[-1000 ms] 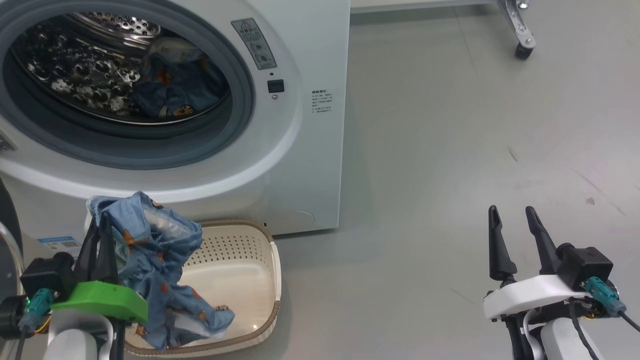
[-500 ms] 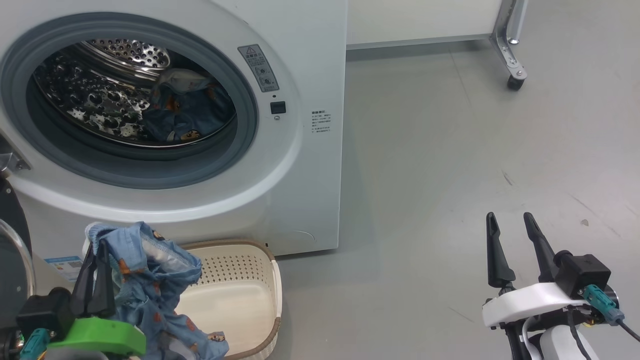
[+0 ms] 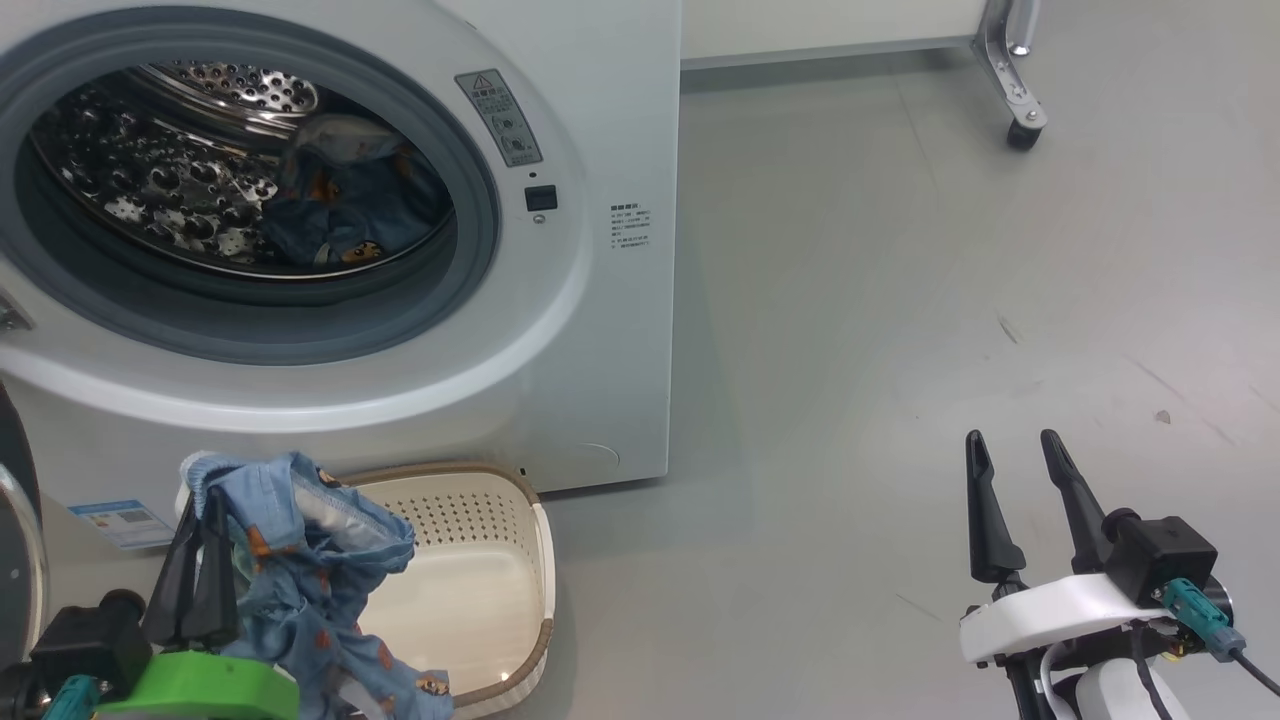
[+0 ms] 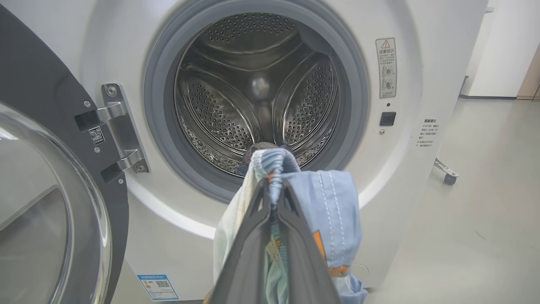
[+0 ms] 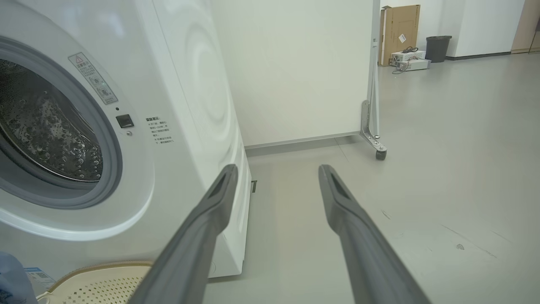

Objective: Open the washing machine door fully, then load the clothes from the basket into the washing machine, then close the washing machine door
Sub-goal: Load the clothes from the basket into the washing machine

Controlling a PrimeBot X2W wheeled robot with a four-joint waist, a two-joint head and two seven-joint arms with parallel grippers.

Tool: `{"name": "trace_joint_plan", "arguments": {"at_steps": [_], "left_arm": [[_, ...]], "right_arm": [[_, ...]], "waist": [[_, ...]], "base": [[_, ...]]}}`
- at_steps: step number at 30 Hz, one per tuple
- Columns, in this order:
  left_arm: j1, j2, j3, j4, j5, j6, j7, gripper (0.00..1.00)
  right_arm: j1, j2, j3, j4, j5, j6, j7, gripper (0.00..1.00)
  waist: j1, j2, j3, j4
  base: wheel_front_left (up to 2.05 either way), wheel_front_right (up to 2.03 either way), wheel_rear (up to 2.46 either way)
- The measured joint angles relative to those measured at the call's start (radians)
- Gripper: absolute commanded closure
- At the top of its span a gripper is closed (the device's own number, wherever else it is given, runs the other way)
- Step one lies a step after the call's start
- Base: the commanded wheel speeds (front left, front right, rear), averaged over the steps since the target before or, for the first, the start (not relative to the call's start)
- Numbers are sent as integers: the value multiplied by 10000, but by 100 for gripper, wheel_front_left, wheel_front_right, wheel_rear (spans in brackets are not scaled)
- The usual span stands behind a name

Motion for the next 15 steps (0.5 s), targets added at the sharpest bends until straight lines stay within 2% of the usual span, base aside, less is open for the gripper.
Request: {"name": "trace_joint_plan", "arguments": {"at_steps": [6,15], "left_arm": [[-447,-10,10,-257,-234,0,0,100],[-2416,-56,151,-823,-263,0,-2,100]], "right_arm": [[-10,4,52,-196,-12,0,0,0],[-315,4,253,-454,-21,73,0,0]], "waist": [[0,0,516,-70],[1,0,1501,-179]], "base": [[0,0,0],[0,0,0]]}}
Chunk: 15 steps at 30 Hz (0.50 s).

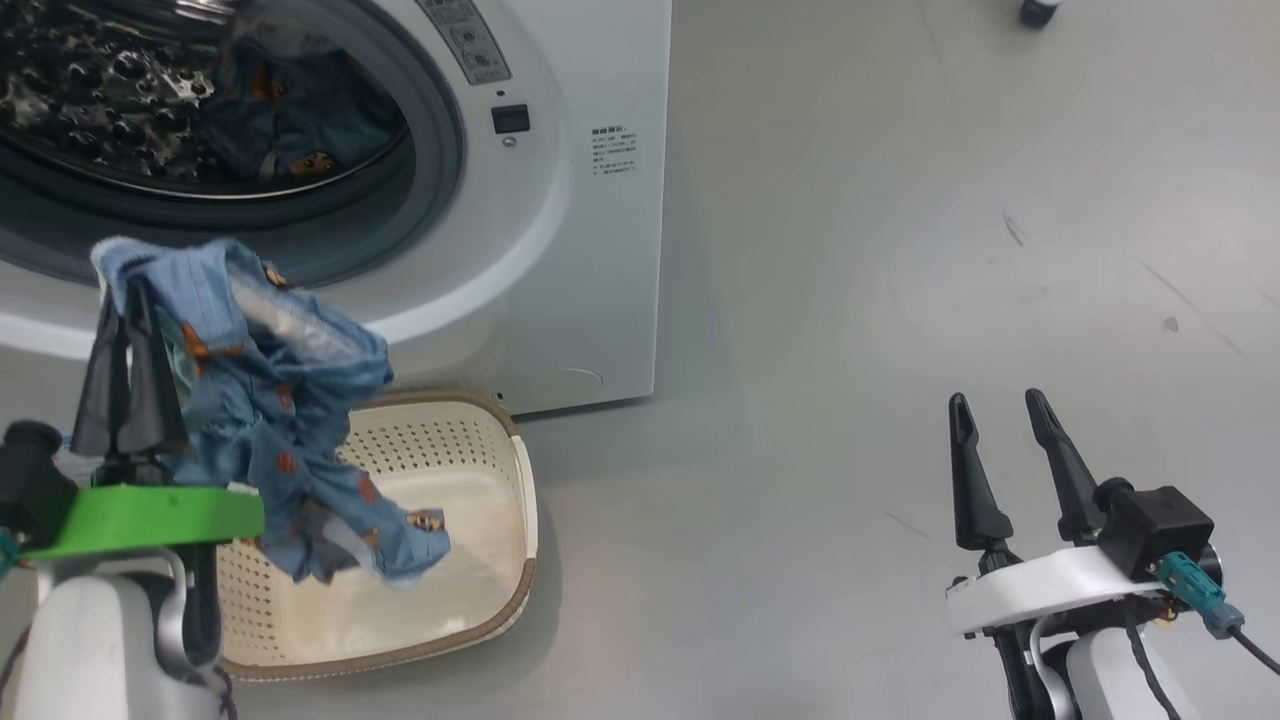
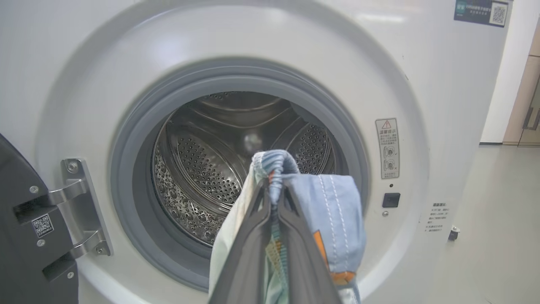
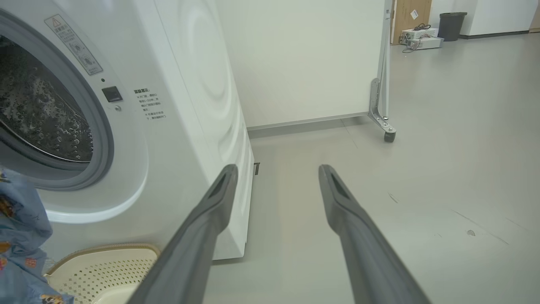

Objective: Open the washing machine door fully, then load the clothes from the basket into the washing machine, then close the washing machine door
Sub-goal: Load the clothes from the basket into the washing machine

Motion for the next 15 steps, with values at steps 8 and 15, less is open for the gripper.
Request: {"name": "trace_joint_plan", "arguments": {"at_steps": [8,15], "left_arm": [[-1544,111,284,-71,209,75,-2,100],[-2908,441,675,211,224,253,-52,100]], "right_arm": [[-412,-4,128,-134,-35,0,0,0],[-681,-6,199,-242,-33,0,0,0]], "waist": [[0,0,830,-153],[1,0,1706,-362]], "base": [[0,0,0],[0,0,0]]}}
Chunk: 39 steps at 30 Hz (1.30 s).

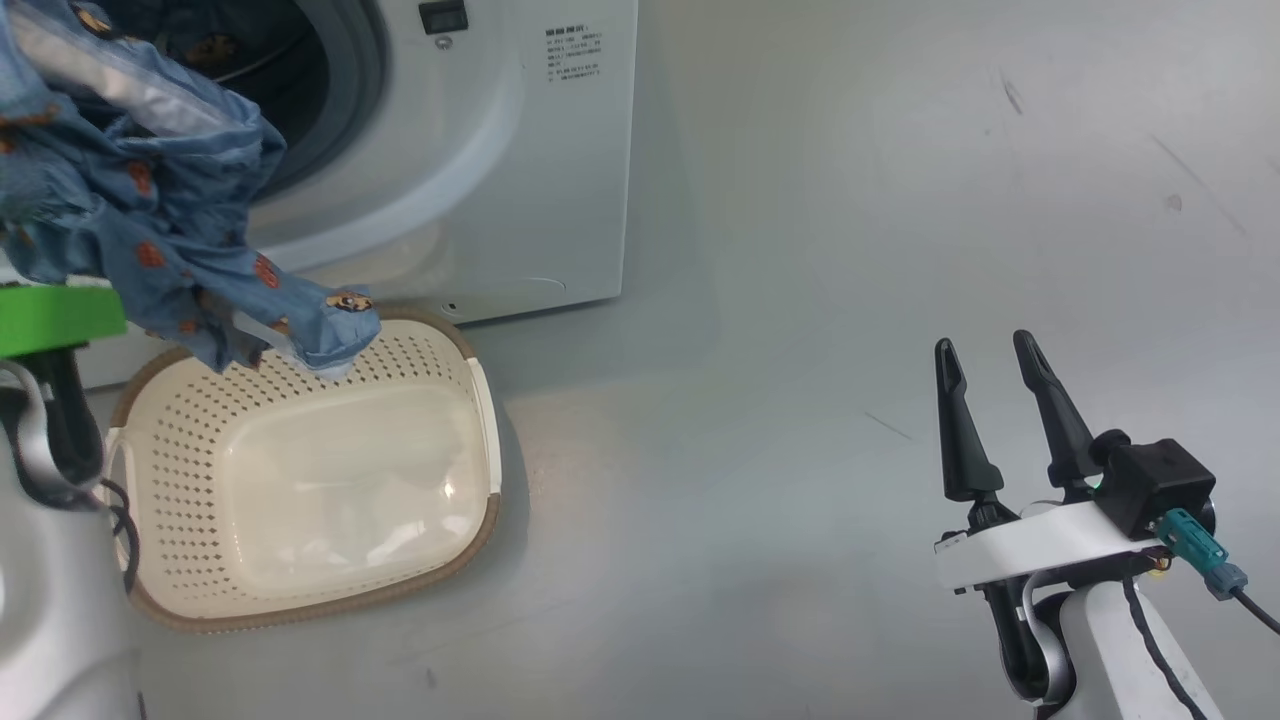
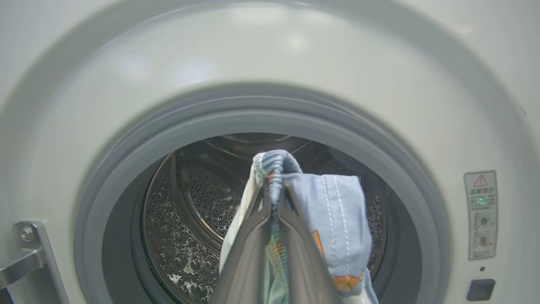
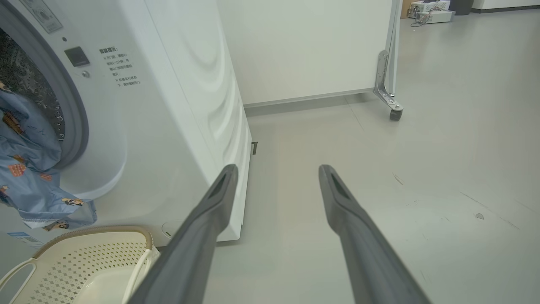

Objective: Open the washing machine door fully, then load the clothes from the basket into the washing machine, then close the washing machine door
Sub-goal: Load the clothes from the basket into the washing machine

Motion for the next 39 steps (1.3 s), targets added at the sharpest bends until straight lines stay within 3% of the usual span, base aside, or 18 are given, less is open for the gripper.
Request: {"name": "trace_joint_plan", "arguments": {"at_steps": [13,22,36,39], "left_arm": [[-2234,449,510,1476,-182,341,40,100],[-4368,1172,357,2380,-249,380,1198,100],[-6446,2010,-359,3392,-320,-125,2583,100],[-7062,2426,-646,3455,-405,-253,3131,100]], "right_arm": [[-507,-2,284,-159,316,0,0,0],[-1108,-8,512,-393,594,-2,0,0],[-1836,-15,888,-502,1007,-15,0,0],[-1975,-19,1018,-525,1145,-19,0,0]], "waist": [[1,0,1801,-412],[1,0,3086,-673],[0,0,4700,-1055],[0,0,5059,-1155]], "base": [[0,0,0],[0,0,0],[0,0,0],[0,0,0]]}}
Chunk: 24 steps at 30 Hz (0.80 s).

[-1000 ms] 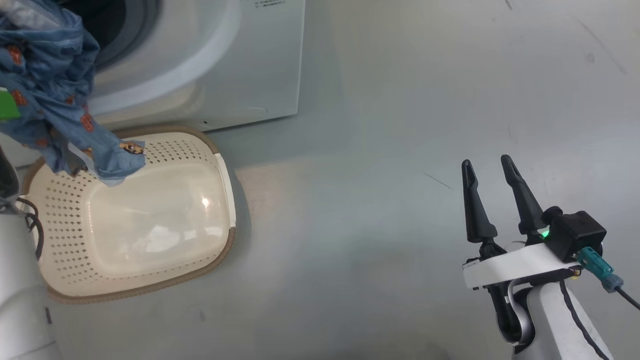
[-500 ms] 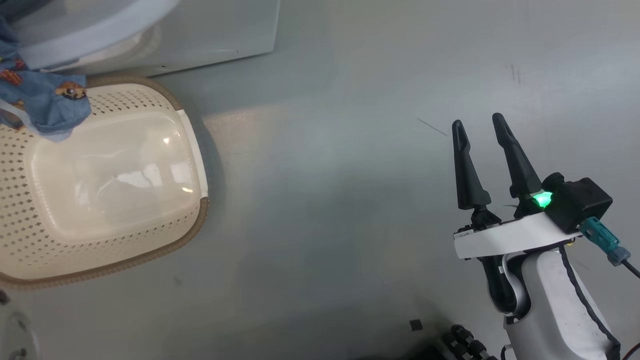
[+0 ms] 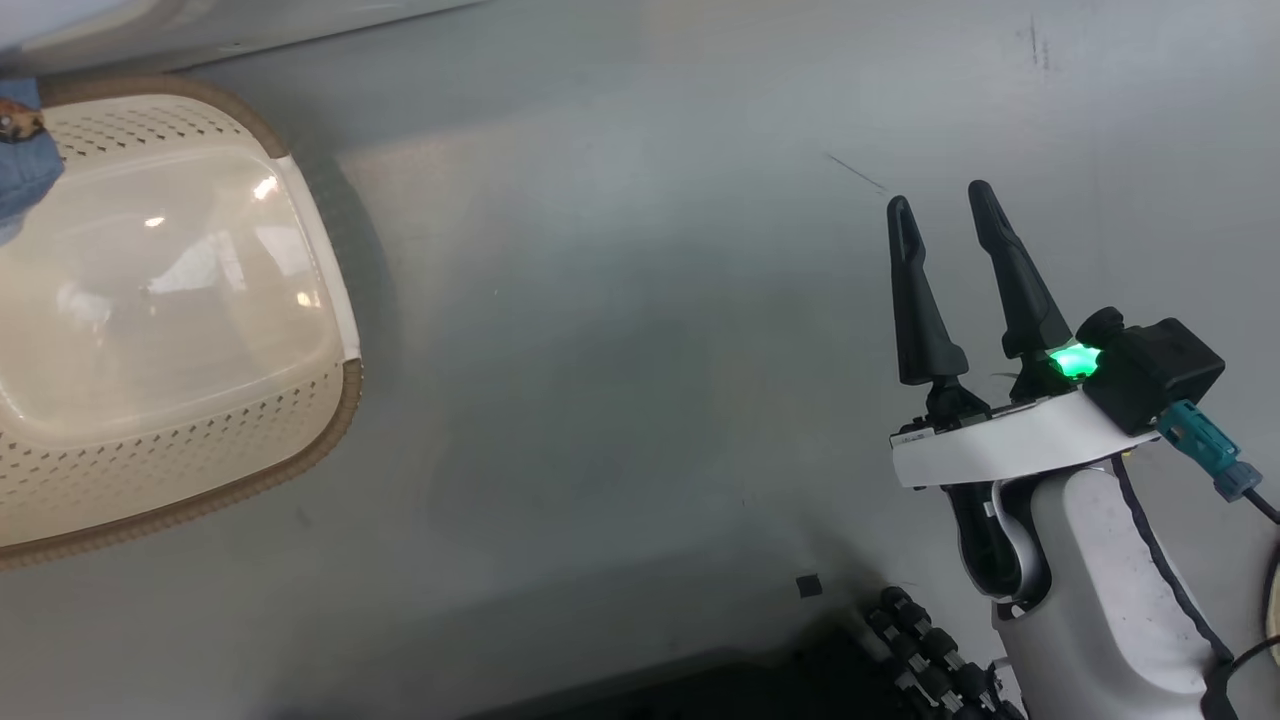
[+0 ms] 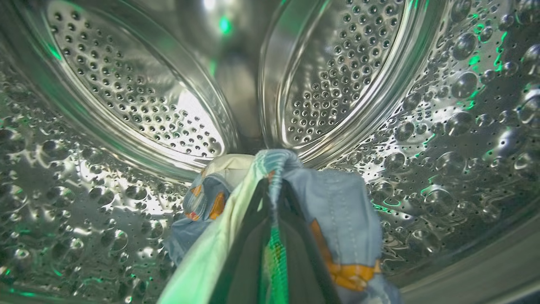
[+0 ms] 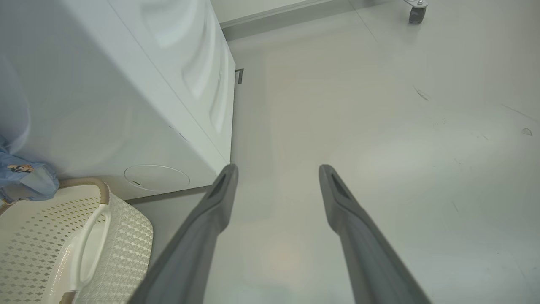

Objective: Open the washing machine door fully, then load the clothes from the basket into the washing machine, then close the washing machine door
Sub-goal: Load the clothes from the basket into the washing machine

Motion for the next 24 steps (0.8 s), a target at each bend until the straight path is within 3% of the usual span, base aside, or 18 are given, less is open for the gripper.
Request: {"name": "trace_joint_plan", "arguments": {"at_steps": [7,12,16,24], "left_arm": [[-1330,968,-378,-117,-115,-42,959,100],[-2096,1287,-481,-318,-472,-42,1156,100],[-2694,1900,-1124,-861,-291,-42,552,100],[-3259,2194,-1743,-1164,-462,-75,-412,100]], "right_arm": [[-252,-2,495,0,291,-75,0,0],[-509,2,848,40,539,-75,0,0],[-682,0,961,73,650,-75,0,0],[-839,-2,984,146,788,-90,0,0]], "waist": [[0,0,584,-182],[0,0,911,-392],[0,0,1087,-594],[0,0,1252,-806]], "base": [[0,0,0],[0,0,0],[0,0,0],[0,0,0]]}}
